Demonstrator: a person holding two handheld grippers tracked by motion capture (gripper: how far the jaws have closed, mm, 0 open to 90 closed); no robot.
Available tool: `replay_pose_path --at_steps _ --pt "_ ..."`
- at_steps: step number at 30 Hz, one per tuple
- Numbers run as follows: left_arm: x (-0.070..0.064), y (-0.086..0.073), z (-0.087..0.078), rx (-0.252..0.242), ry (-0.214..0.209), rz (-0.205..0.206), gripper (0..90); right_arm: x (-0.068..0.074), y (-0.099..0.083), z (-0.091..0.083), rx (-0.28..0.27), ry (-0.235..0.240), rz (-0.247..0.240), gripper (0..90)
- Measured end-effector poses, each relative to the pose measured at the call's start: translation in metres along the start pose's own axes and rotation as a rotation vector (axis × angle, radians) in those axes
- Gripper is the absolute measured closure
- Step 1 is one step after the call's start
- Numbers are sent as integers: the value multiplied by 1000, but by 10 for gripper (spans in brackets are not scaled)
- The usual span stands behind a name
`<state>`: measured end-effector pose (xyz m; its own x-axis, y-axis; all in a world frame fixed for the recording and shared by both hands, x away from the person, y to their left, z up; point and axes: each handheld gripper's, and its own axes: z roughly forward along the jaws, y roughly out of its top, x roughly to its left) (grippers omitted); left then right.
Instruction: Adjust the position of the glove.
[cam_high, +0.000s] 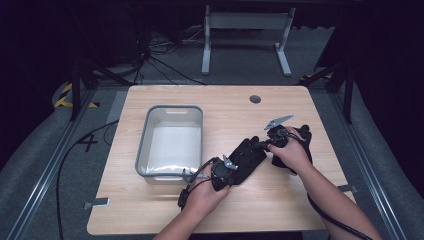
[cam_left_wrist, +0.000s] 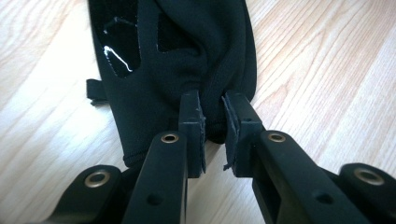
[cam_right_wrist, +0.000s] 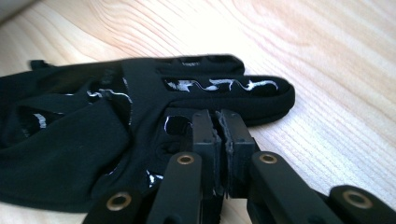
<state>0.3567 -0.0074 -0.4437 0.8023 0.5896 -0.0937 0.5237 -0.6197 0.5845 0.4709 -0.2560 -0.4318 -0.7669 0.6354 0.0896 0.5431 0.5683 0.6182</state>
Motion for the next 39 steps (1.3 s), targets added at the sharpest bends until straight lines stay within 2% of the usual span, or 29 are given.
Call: replay_pose_path --at_steps 3,7,9,13,17,18,21,22,24,28,30,31,35,39 --pt "2 -1 -10 -7 -13 1 787 4 1 -8 -22 0 -14 865" --pt "5 -4 -22 -17 -10 17 781 14 -1 -27 -84 2 -32 864" --pt "5 -4 -28 -18 -20 36 777 20 -4 -37 -113 3 -37 864" --pt "-1 -6 -38 -22 -9 90 760 32 -15 -57 -154 7 -35 863" --pt "-7 -7 -44 -2 -19 143 760 49 -33 -77 -184 10 -24 862" --pt "-8 -8 -45 8 -23 154 759 56 -42 -84 -194 20 -6 862" --pt "-11 -10 -45 44 -43 181 754 62 -50 -89 -206 31 9 863" --pt "-11 -10 -45 60 -47 179 755 65 -53 -91 -208 33 14 863" --pt "-11 -10 -44 84 -52 180 754 75 -62 -94 -199 37 22 863" --pt "-12 -11 -45 113 -64 194 751 84 -69 -96 -185 39 33 861" --pt "-10 -11 -45 125 -62 199 748 89 -74 -97 -169 48 63 856" --pt "-10 -10 -45 139 -66 188 746 91 -77 -96 -160 53 84 854" --pt "-8 -9 -43 150 -79 184 749 94 -91 -87 -103 46 104 855" --pt "-10 -7 -43 164 -100 187 737 95 -95 -83 -63 45 131 852"
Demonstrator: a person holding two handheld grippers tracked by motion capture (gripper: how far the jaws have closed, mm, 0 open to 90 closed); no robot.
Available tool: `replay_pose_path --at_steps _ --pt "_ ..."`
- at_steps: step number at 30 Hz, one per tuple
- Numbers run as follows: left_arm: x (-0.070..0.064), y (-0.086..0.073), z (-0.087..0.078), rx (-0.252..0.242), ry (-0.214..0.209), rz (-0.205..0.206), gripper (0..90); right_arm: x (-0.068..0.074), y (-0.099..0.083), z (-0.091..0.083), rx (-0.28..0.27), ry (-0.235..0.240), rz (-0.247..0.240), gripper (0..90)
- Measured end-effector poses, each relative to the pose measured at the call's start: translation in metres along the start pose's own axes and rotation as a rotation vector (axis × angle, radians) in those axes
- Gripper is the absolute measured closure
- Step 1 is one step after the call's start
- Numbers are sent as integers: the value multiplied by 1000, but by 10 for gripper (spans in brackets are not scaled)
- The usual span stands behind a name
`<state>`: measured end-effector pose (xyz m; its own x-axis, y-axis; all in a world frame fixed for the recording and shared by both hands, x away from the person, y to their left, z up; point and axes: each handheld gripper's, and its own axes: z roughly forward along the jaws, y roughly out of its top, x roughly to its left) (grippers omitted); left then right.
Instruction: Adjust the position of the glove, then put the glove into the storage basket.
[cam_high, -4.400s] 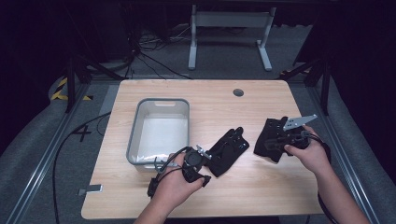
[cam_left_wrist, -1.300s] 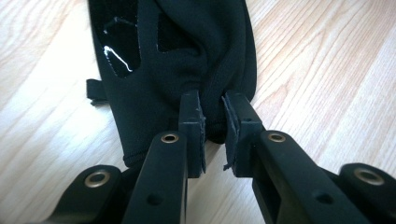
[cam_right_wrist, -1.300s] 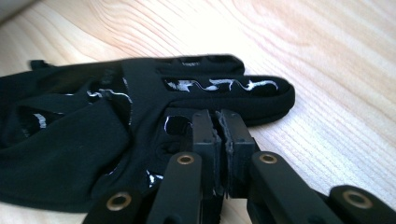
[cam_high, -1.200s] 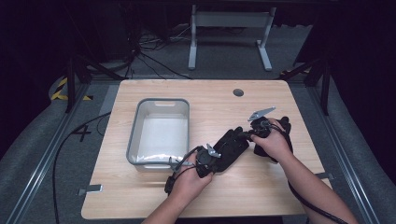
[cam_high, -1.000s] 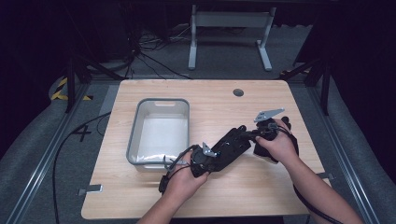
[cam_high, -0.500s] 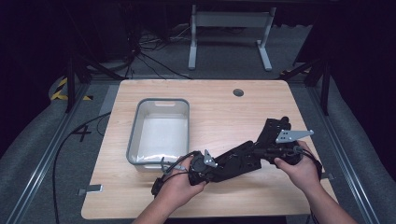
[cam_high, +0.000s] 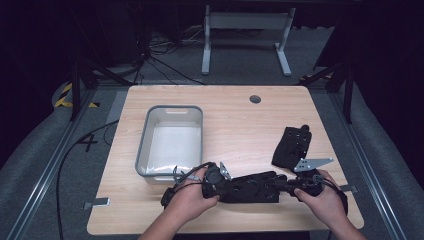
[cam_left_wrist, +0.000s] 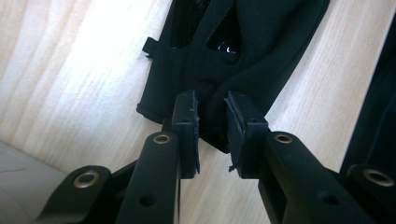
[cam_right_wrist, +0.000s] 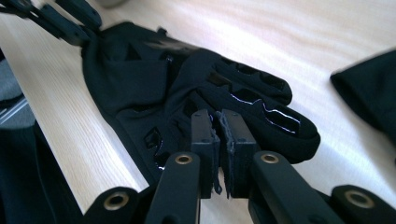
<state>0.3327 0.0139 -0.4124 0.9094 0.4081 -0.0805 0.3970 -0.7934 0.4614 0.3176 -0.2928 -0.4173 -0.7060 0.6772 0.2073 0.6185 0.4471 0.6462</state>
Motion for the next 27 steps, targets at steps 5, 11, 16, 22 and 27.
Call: replay_pose_path --at_steps 5,11,16,22,27 --pt "4 0 -4 11 -14 -27 550 1 -3 3 29 -8 42 699" --pt "6 1 -17 -98 -10 -121 497 -3 1 -11 -49 -32 22 683" --pt "11 1 -28 -221 24 -174 486 -15 -1 -23 -81 -57 6 666" --pt "13 0 -34 -263 36 -183 473 -28 -2 -33 -106 -75 26 664" --pt "13 0 -33 -261 28 -183 471 -34 -4 -35 -109 -71 45 649"
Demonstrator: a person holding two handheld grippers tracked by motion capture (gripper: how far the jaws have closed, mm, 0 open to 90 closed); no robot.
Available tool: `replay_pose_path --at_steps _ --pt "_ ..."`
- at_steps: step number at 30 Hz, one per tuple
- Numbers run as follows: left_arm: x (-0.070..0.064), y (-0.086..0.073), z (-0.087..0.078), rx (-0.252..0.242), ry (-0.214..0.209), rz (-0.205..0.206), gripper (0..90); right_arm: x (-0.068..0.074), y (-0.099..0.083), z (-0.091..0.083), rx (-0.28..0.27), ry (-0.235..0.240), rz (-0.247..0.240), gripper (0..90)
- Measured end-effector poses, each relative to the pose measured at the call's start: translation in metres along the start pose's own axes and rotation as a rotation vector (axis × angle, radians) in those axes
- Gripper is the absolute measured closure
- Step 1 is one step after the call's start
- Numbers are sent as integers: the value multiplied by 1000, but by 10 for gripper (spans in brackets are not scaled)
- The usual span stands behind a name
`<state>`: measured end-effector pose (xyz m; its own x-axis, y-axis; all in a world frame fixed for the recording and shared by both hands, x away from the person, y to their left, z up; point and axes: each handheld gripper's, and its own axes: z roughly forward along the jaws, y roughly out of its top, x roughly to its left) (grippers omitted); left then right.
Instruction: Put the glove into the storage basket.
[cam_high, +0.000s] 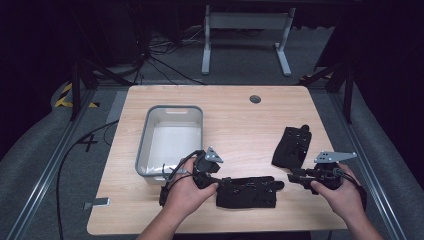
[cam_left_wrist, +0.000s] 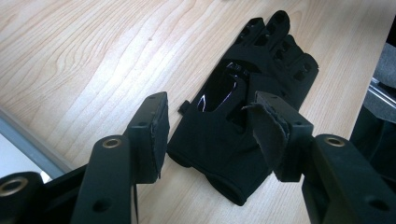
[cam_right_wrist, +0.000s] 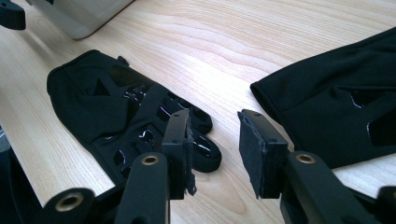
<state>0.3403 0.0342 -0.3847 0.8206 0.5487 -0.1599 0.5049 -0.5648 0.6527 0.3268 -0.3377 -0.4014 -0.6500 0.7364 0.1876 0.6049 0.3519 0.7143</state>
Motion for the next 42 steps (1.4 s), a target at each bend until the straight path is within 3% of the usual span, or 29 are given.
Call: replay_pose_path --at_steps 8,14,21,26,30,37,42 --pt "-1 -2 -1 8 -6 -1 464 -6 1 -4 -4 5 4 633" --pt "0 -2 -3 1 -5 -9 453 -9 3 -3 -22 -14 -36 595" --pt "1 -4 -6 1 0 -11 448 -15 5 -5 -33 -18 -33 591" --pt "1 -4 -10 -13 1 -12 447 -23 10 -3 -36 2 -41 585" --pt "1 -5 -12 -17 11 -16 445 -33 22 -4 -32 2 -33 637" --pt "0 -10 -17 -21 22 -26 441 -61 46 5 24 -54 -69 616" --pt "-1 -15 -18 -19 22 -29 440 -83 60 20 38 -89 -54 596"
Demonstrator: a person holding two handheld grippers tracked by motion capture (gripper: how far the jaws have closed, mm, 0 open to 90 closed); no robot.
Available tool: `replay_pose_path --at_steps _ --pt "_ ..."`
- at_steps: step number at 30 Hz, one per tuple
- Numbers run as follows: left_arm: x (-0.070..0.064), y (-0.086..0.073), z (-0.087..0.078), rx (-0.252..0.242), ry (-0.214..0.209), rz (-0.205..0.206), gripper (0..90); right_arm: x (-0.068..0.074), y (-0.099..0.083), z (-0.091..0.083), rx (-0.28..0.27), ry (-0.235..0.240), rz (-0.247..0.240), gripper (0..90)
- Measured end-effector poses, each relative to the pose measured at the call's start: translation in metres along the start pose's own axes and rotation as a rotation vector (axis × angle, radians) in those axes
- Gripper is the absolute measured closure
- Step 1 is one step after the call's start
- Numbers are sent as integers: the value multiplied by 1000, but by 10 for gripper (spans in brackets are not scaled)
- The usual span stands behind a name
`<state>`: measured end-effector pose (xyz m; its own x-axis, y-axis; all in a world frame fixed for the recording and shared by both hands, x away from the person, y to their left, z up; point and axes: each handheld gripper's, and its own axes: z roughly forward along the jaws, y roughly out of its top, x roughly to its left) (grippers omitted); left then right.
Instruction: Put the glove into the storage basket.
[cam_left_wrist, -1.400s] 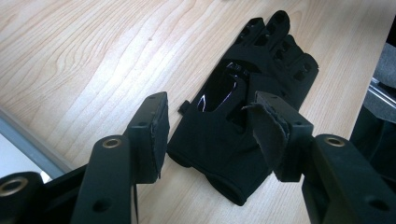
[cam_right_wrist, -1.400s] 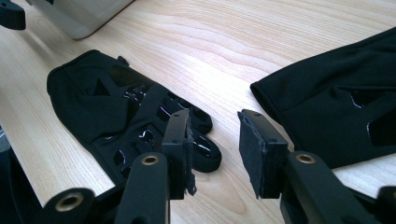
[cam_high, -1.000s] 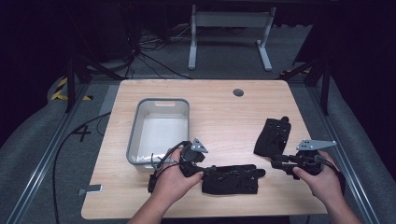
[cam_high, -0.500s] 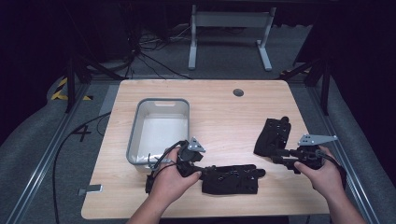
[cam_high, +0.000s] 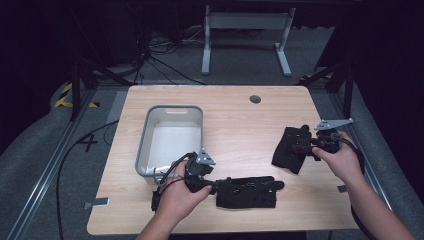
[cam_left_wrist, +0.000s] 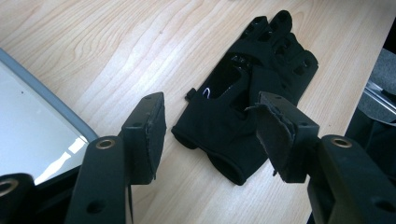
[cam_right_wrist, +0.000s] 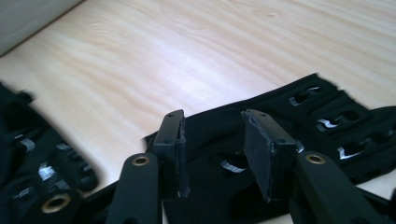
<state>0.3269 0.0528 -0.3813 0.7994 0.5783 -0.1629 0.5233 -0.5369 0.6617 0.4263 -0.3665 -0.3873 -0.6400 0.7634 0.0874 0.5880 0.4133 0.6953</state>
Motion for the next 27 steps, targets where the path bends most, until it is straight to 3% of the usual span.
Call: replay_pose_path --at_steps 7,11,16,27 --pt "-4 -4 -2 -5 2 -2 437 -24 16 21 32 -49 18 597" --pt "-8 -8 0 9 -3 -1 436 -33 22 31 56 -66 8 584" --pt "-9 -9 2 18 -5 -2 434 -45 26 42 70 -73 35 571" --pt "-8 -13 -2 2 4 -14 434 -60 29 65 105 -116 47 488"
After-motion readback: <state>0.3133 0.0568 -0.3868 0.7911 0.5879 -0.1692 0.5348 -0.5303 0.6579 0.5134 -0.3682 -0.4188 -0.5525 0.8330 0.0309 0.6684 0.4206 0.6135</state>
